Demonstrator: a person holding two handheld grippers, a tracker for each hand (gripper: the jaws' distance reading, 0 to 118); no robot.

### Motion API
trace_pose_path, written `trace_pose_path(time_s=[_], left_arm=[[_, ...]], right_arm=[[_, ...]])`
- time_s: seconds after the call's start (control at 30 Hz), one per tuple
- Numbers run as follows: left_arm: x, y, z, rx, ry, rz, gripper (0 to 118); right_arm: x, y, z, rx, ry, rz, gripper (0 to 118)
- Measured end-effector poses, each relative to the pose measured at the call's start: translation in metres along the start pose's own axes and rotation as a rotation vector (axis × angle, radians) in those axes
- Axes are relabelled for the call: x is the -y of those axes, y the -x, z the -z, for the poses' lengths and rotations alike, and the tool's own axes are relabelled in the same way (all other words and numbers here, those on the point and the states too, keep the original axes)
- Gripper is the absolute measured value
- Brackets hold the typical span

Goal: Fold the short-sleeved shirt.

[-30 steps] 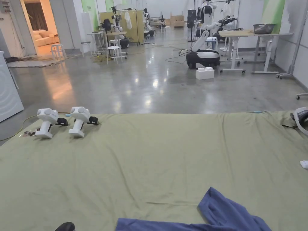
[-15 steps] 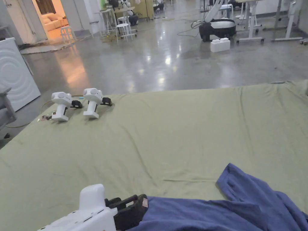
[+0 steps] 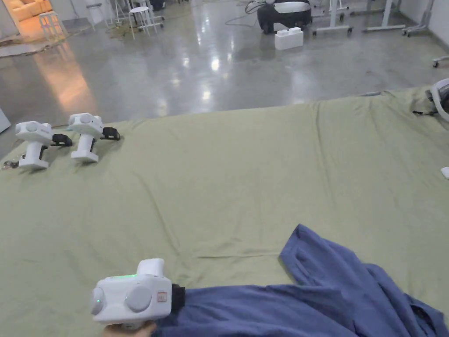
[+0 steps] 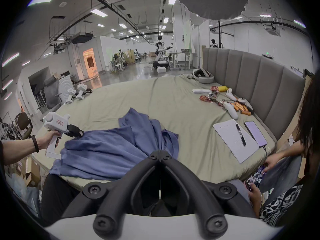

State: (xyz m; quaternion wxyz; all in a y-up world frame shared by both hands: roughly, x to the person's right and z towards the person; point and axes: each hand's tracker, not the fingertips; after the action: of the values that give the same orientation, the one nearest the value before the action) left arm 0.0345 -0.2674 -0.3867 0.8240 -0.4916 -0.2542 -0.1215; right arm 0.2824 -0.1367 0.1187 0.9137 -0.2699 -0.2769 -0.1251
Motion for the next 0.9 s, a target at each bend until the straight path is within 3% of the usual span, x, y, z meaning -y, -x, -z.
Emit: trace_pose_path(time_s=[0.17, 0.27, 0.33, 0.37, 0.4, 0.43, 0.47, 0.6, 0.67, 0.77, 0.83, 0.87, 0.9], left_arm=[[-0.001, -0.032, 0.011, -0.136, 0.038, 0.178, 6], [-0.001, -0.037, 0.019, -0.159, 0.063, 0.243, 6], [-0.006, -0.038, 0.019, -0.135, 0.067, 0.210, 6], [-0.007, -0.037, 0.019, -0.128, 0.080, 0.214, 6], [-0.010, -0.033, 0.019, -0.117, 0.089, 0.212, 6], [-0.012, -0.029, 0.018, -0.099, 0.097, 0.190, 6], [-0.014, -0.025, 0.018, -0.080, 0.103, 0.161, 6], [-0.013, -0.011, 0.017, -0.037, 0.089, 0.097, 6], [-0.011, -0.012, 0.016, -0.032, 0.080, 0.098, 6], [-0.011, -0.009, 0.015, -0.043, 0.071, 0.104, 6], [-0.013, -0.007, 0.018, -0.033, 0.074, 0.107, 6], [-0.013, -0.006, 0.019, -0.022, 0.090, 0.096, 6], [-0.013, -0.005, 0.019, -0.018, 0.090, 0.091, 6]], right_arm=[[-0.005, -0.007, 0.022, -0.016, 0.034, 0.041, 3], [-0.029, -0.012, 0.057, -0.075, 0.038, 0.040, 4], [-0.055, -0.014, 0.100, -0.065, 0.108, 0.019, 25], [-0.067, -0.018, 0.126, -0.087, 0.152, 0.018, 46], [-0.079, -0.020, 0.157, -0.131, 0.207, 0.036, 77], [-0.089, -0.022, 0.184, -0.161, 0.253, 0.054, 93], [-0.098, -0.023, 0.215, -0.196, 0.302, 0.074, 100], [-0.109, -0.028, 0.321, -0.125, 0.483, 0.140, 101], [-0.100, -0.027, 0.352, -0.078, 0.544, 0.116, 100], [-0.087, -0.015, 0.366, -0.084, 0.603, 0.046, 98], [-0.081, -0.001, 0.363, -0.034, 0.580, -0.074, 96], [-0.080, 0.006, 0.360, -0.018, 0.568, -0.122, 90], [-0.077, 0.013, 0.357, 0.013, 0.552, -0.167, 73]])
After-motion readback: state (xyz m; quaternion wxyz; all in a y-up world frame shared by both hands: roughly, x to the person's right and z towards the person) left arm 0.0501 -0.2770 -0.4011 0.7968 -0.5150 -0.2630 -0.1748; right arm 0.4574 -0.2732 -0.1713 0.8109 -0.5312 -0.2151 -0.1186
